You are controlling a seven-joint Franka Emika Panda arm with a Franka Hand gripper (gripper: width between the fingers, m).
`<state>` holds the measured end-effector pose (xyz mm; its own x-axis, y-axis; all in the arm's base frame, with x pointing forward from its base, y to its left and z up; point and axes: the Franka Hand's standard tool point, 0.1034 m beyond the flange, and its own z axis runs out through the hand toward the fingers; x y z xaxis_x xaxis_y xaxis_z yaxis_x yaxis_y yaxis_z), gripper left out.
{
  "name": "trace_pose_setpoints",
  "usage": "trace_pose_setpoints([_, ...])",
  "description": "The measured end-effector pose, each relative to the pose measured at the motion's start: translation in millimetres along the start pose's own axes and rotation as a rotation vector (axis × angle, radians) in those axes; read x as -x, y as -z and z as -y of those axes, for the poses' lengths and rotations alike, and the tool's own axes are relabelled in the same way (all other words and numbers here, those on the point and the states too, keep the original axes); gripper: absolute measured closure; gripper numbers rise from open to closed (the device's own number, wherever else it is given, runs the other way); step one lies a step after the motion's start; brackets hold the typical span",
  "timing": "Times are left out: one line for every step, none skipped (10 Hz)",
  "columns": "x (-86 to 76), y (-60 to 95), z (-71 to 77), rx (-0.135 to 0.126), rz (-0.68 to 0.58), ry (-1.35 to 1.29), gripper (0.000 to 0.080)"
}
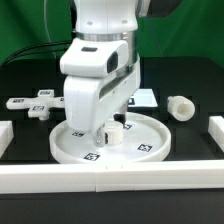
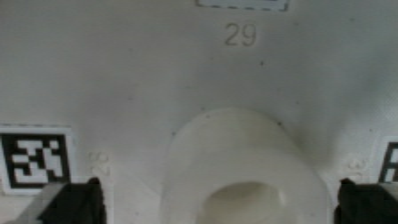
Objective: Assemble round table
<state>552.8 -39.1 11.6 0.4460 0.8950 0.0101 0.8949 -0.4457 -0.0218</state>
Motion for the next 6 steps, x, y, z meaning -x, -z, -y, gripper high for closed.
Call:
trace_pose_setpoints([-0.2,-1.0,0.0,-0.001,0.0,-0.002,0.015])
trace_pose_setpoints([-1.3,-0.9,0.5,-0.001,0.0,0.0,0.015])
trace_pose_setpoints([-1.9,-0.9,0.8,-0.001,0.0,0.001,0.015])
trace_pose_setpoints([-2.1,-1.0,1.1,-0.001,0.0,0.001,0.0241])
trace_pose_setpoints([-1.8,-1.1,1.0,-0.001,0.0,0.001,0.0241])
trace_pose_setpoints([-1.8,-1.1,1.0,-0.001,0.0,0.001,0.0393])
